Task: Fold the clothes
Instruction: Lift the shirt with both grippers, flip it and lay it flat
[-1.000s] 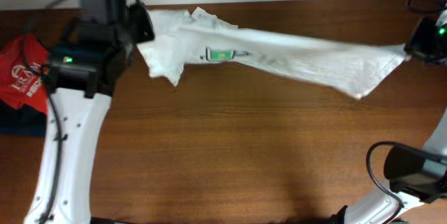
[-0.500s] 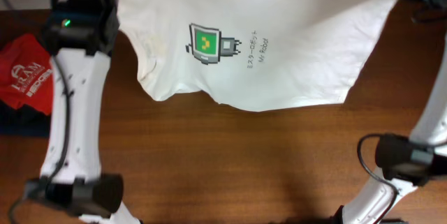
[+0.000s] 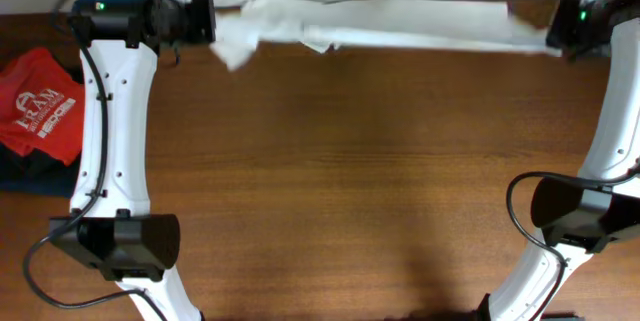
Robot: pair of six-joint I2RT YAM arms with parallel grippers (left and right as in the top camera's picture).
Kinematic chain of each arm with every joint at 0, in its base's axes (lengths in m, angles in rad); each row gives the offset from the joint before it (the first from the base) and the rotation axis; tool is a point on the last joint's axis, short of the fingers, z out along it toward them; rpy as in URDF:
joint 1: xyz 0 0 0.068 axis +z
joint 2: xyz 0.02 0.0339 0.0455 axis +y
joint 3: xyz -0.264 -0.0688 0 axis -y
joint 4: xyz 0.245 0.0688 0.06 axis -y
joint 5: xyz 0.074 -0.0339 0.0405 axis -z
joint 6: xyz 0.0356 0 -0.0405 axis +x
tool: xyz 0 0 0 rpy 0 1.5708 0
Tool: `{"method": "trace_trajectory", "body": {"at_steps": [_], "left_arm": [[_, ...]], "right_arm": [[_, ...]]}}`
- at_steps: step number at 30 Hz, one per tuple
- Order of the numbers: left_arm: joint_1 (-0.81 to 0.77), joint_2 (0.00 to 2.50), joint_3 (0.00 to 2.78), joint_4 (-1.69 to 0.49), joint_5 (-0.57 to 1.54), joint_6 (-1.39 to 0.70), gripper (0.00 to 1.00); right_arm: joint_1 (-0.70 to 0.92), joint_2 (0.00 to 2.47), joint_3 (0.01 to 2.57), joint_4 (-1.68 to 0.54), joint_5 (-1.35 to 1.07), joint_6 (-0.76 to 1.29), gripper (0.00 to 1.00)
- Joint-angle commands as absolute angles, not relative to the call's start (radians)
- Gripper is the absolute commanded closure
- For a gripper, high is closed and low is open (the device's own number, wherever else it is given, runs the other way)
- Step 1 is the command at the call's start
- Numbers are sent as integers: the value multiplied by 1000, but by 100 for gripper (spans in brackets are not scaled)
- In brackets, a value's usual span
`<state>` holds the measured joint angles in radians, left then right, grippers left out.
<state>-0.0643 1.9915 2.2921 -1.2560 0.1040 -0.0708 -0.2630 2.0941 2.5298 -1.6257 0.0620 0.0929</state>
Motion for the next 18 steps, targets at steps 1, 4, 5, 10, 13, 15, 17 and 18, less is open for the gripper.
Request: {"method": "trace_trajectory", "body": {"at_steps": [1,4,5,10,13,15,17,18], "left_arm": [[-59,1971,2209,-1399,135,-62,99],[-59,1971,1960,-1444,176,-62,99],[-59,1971,1878,-1469,180,-62,99],[-57,1971,1597,-1499,180,-62,100],[-56,1967,1585,-1558,165,-54,99],[-56,1961,1585,-1619,145,-55,99],[-56,1949,1585,-1674,142,-55,99],[-56,1931,1584,-1683,142,-55,99]], "right_arm": [[-270,2101,2383,-1697,133,82,92],[-270,2099,2059,-1699,109,86,96],[-271,2098,1947,-1699,89,87,96],[-288,2003,1618,-1636,86,175,96],[-323,1880,1499,-1604,86,193,96],[-341,1822,1441,-1594,87,193,96],[-342,1816,1391,-1599,90,193,96],[-342,1816,1360,-1586,90,194,96]]}}
